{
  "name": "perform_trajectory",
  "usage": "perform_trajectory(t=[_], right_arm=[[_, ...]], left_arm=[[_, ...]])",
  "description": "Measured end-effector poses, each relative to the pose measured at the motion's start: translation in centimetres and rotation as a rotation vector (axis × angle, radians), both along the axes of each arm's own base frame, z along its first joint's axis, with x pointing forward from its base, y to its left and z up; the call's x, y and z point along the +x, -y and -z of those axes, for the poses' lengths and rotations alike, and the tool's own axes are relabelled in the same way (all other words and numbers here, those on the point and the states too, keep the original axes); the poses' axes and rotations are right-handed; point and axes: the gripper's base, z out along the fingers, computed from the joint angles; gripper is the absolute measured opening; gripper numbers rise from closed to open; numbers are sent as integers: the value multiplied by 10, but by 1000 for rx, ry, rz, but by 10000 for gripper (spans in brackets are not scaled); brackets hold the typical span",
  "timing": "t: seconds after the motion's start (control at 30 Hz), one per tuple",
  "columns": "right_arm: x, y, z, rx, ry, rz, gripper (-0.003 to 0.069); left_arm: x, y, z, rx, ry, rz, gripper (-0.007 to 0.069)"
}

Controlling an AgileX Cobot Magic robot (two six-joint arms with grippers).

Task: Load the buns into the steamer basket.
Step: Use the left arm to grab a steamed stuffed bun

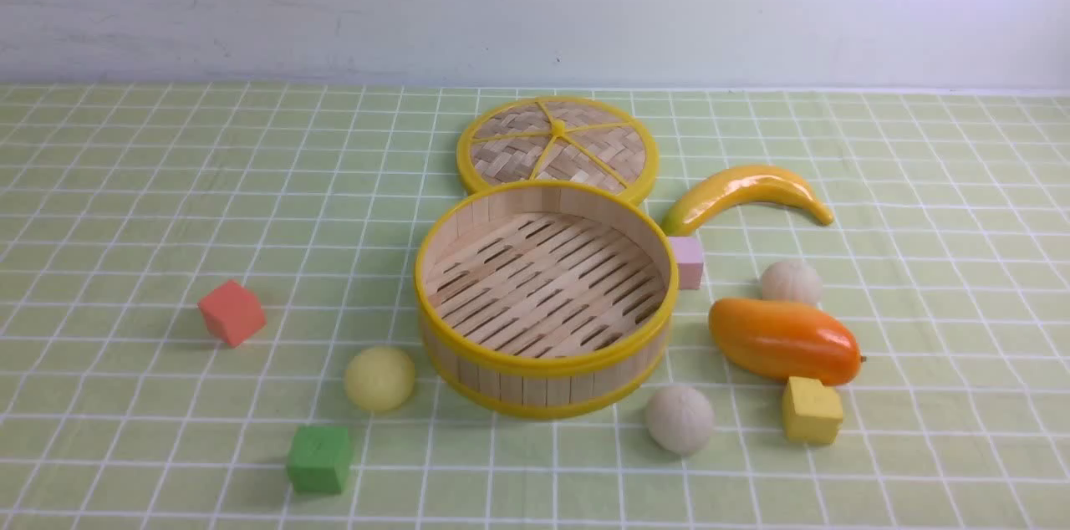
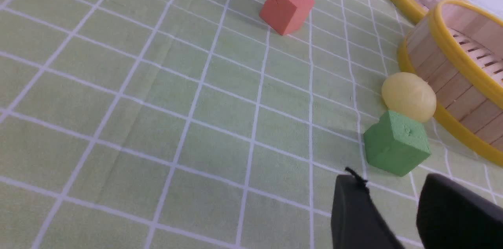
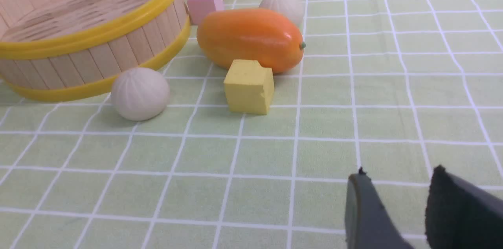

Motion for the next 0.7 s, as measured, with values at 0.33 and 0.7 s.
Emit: perform_trajectory(t=[0.33, 0.7], right_arm=[[0, 0, 0, 0, 0, 0, 239], [0, 0, 0, 0, 0, 0, 239]], left_arm=[[0, 0, 0, 0, -1, 0, 237], [0, 0, -1, -7, 11, -2, 237]])
